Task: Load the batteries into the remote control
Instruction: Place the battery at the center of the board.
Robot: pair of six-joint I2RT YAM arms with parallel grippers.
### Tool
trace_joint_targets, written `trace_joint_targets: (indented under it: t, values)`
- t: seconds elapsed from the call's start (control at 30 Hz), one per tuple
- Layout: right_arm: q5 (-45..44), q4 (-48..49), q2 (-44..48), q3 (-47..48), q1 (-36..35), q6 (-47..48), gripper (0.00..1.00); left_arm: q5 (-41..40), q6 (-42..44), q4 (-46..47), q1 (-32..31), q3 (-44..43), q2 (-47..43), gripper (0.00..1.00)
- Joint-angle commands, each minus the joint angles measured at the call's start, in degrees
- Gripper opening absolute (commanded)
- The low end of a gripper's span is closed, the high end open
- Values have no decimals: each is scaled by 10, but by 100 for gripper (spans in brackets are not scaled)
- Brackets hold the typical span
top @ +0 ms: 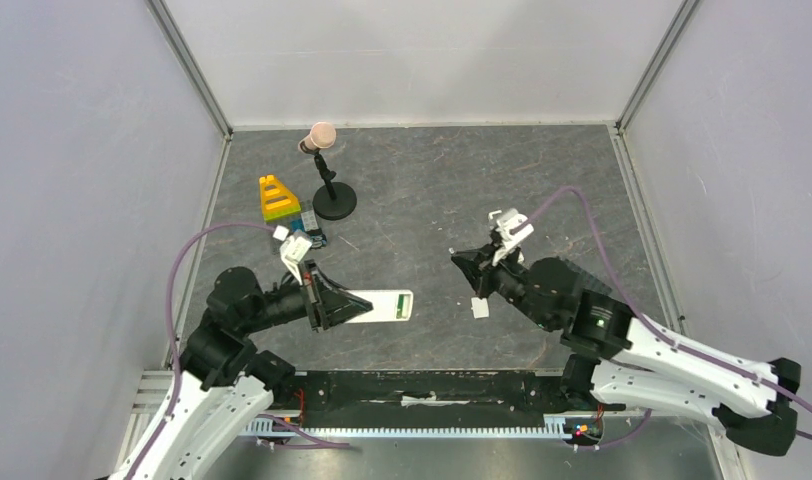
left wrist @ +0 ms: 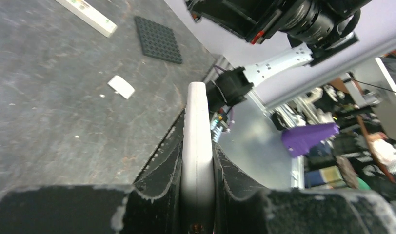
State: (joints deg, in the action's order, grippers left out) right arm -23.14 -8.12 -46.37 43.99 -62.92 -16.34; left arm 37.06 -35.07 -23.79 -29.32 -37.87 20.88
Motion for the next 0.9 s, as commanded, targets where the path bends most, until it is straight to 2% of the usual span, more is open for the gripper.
trace_joint_targets:
  t: [0.0, 0.2, 0.4, 0.5, 0.67, 0.87]
  values:
    - [86, 17, 59, -8, 1, 19, 3, 105, -84, 168, 3, 33, 32, 2]
    - [115, 10, 97, 7, 1, -33, 6, 111, -94, 177, 3, 43, 59, 2]
    - [123, -11, 88, 27, 1, -104, 7, 114, -60, 134, 3, 41, 58, 2]
    - [106, -38, 64, 33, 1, -131, 7, 117, -22, 91, 3, 29, 58, 2]
    - [27, -97, 8, 2, 1, -171, 6, 135, 48, 19, 3, -4, 74, 2]
    - [23, -56, -99, -91, 1, -224, 3, 148, 106, -29, 3, -27, 96, 2]
